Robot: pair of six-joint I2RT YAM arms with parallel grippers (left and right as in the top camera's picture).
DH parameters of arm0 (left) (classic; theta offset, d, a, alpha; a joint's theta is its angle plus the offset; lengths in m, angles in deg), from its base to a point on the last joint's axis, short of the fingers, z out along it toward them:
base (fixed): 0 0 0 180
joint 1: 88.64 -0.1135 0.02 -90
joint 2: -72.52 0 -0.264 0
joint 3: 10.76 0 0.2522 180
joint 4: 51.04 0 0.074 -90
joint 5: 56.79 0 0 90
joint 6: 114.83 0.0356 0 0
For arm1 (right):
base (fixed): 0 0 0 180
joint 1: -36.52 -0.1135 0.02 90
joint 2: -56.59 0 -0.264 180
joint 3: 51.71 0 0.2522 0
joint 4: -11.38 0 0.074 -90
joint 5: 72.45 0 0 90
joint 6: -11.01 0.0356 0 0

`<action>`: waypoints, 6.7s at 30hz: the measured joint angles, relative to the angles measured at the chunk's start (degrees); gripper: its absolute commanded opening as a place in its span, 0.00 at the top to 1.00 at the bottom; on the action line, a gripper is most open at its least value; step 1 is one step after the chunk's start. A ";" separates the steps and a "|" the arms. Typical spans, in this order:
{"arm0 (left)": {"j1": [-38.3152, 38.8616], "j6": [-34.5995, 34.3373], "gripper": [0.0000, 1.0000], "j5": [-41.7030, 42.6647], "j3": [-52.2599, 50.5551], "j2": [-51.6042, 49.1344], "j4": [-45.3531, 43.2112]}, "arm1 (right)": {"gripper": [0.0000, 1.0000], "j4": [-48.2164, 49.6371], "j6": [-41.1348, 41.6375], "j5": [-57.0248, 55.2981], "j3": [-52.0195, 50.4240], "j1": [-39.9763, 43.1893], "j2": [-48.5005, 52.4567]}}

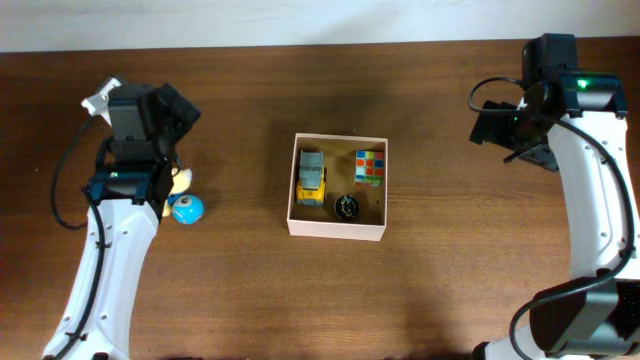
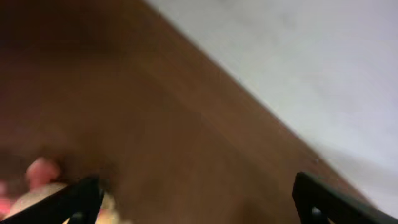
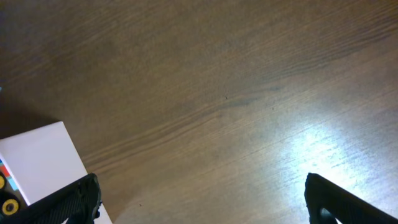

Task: Pack container
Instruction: 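Open the left gripper and lower it onto the yellow duck, then close the left gripper on the duck's head, then lift the duck off the blue ball, then carry the duck right over the box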

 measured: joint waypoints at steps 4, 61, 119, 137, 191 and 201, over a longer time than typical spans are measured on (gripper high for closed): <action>-0.04 2.47 0.01 -0.61 0.00 0.00 3.50 | 0.01 0.02 0.07 0.00 0.00 0.00 0.00; -0.81 24.98 0.01 43.65 4.26 1.81 36.46 | 0.01 0.00 0.04 -0.02 0.00 0.00 0.00; -9.44 20.22 0.01 10.82 6.95 -21.97 18.10 | 0.01 0.00 0.04 0.00 0.00 0.00 0.00; -9.44 22.60 0.82 13.51 6.97 -22.77 23.06 | 0.01 0.00 0.07 0.00 0.00 0.00 0.00; 22.21 24.61 0.98 18.58 47.06 -22.95 47.12 | 0.01 0.00 0.09 0.00 0.00 0.00 0.00; 27.36 18.27 0.98 18.62 47.15 -26.56 46.77 | 0.01 0.00 0.02 0.00 0.00 0.00 0.00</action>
